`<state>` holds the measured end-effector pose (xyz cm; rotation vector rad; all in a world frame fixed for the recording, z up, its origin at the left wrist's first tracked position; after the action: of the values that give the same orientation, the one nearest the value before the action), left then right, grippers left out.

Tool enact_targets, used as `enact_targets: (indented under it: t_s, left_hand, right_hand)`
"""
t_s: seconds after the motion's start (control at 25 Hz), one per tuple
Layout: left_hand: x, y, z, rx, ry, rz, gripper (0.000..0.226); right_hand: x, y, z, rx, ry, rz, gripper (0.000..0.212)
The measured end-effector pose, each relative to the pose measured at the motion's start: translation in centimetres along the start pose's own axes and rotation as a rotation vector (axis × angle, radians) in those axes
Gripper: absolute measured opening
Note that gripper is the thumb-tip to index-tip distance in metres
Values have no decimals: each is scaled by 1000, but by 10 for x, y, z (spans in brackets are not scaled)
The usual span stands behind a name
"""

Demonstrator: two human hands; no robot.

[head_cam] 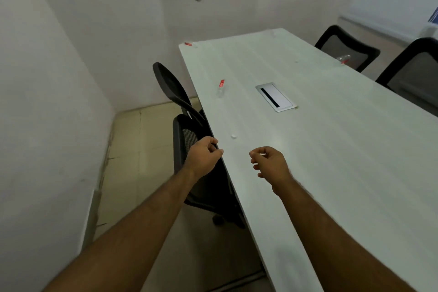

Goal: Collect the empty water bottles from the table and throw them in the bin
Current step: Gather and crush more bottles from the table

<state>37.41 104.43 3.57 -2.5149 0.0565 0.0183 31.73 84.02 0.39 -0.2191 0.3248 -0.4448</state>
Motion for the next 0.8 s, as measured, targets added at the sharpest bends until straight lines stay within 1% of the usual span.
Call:
enact_targets:
  t_s: [0.16,0.28,0.32,0.4,0.48,0.52,0.64,0.72,0.8]
  left_hand:
    - [115,55,41,212,43,156,44]
    - [198,102,64,340,152,250,53]
    - [230,120,73,375,189,297,55]
    - [262,146,83,431,258,370,59]
    - [293,179,91,483,347,503,62]
    - [300,194,95,516,396,574,63]
    - [307,218,100,591,554,719,59]
    - [310,223,98,582,635,736,46]
    - [315,222,97,600,658,744,35]
  right_hand:
    - [79,37,-30,-227,43,-125,26]
    - [143,69,-49,-435,41,-230,47]
    - [168,86,-57,-498,65,-250,55]
    - [197,107,-68,-637,106,-232,72]
    - [226,125,-81,-822,198,-197,86]
    - [232,132,-89,-889,250,-169,90]
    - [236,146,-99,-973,308,-161,89]
    - [236,148,-98,-960,339,-186,88]
    - [238,147,-94,-934,379,-181,87]
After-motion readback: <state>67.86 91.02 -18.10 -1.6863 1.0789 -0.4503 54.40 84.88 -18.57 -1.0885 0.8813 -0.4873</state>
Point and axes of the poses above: each hand's wrist, its own x-axis towards the middle knuckle, its own y-axis out of the palm, z = x × y, the point moved 7 cm from there along x, towards the middle knuckle, and after that the axes turned 8 degrees about -z, right-handed, at the moved point
